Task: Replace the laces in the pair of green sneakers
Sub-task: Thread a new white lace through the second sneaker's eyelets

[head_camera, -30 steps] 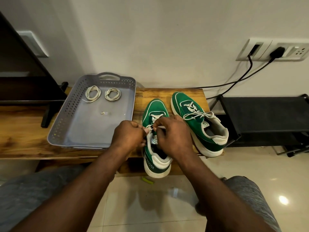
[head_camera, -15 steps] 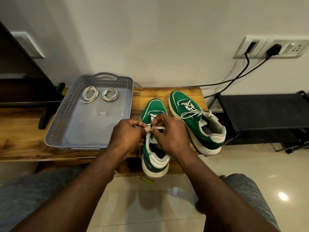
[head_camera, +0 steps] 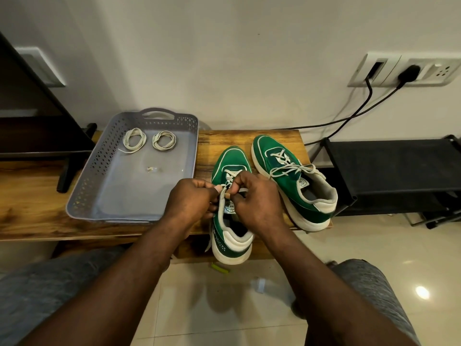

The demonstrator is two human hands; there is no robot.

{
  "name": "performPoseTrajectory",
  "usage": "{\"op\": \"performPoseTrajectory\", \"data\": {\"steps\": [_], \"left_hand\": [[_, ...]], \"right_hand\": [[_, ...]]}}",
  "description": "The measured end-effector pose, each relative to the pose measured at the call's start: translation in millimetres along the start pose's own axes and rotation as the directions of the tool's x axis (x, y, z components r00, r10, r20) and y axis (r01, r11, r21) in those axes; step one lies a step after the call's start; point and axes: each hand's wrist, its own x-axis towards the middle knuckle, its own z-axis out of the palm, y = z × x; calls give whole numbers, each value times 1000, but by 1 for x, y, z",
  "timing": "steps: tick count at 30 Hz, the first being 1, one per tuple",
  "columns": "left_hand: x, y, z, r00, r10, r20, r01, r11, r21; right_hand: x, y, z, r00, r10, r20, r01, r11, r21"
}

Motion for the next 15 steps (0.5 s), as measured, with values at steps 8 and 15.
{"op": "performPoseTrajectory", "data": {"steps": [8,15], "left_hand": [[0,3,4,998,-49,-36,49,999,2],[8,6,17,982,167,-89,-109,882,458]], "right_hand": [[-1,2,2,999,15,-51,-12,998,60],[-2,1,-8,998,-16,53,19,998,-59]]}}
